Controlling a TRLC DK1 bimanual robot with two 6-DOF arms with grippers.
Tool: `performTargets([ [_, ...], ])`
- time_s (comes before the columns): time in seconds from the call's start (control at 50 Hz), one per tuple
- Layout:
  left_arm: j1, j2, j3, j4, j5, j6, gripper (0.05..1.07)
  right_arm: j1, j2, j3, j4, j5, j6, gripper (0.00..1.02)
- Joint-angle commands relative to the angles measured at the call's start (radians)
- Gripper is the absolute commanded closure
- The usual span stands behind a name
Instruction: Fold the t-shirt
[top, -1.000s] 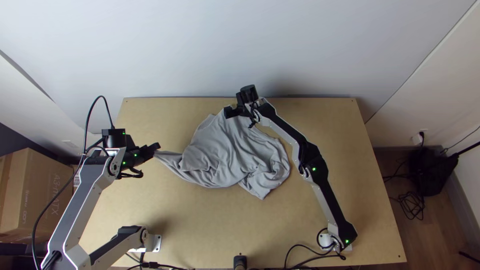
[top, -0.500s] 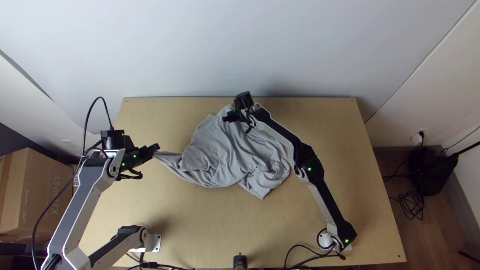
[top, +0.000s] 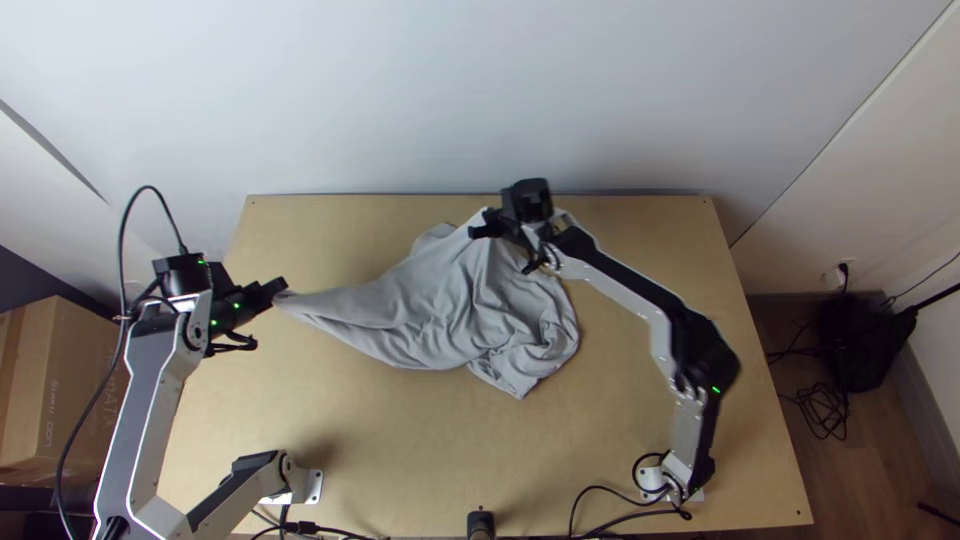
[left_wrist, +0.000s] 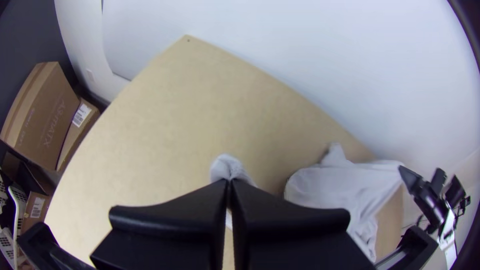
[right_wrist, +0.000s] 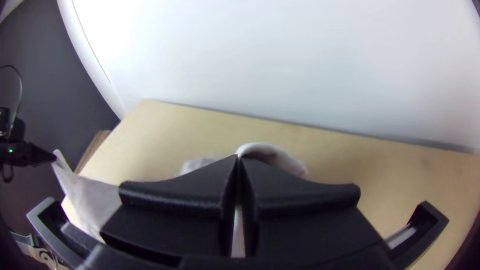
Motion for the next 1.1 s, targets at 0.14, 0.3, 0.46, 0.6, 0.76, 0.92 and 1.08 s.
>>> performTargets([
  [0.14,0.022,0.005,0.180,0.073,0.009,0.055,1.05,-0.062,-0.334,-0.185,0.002,0.006,0.061,1.00],
  [0.3,0.010,0.027,0.312,0.141,0.004,0.115,1.05,-0.145,-0.563,-0.224,-0.070,0.008,0.073,1.00],
  [0.46,-0.002,0.056,0.437,0.173,-0.022,0.170,1.05,-0.259,-0.768,-0.227,-0.146,0.008,0.065,1.00],
  [0.6,-0.008,0.055,0.515,0.213,-0.059,0.201,1.05,-0.331,-0.903,-0.194,-0.198,0.008,0.009,1.00],
  [0.76,-0.022,-0.016,0.565,0.263,-0.091,0.222,1.05,-0.354,-1.063,-0.190,-0.192,0.008,-0.034,1.00],
  [0.92,0.021,-0.160,0.576,0.282,-0.092,0.222,1.05,-0.355,-1.216,-0.182,-0.242,0.008,-0.056,1.00],
  [1.08,0.116,-0.350,0.530,0.362,-0.092,0.218,1.05,-0.367,-1.376,-0.182,-0.333,0.011,-0.093,1.00],
])
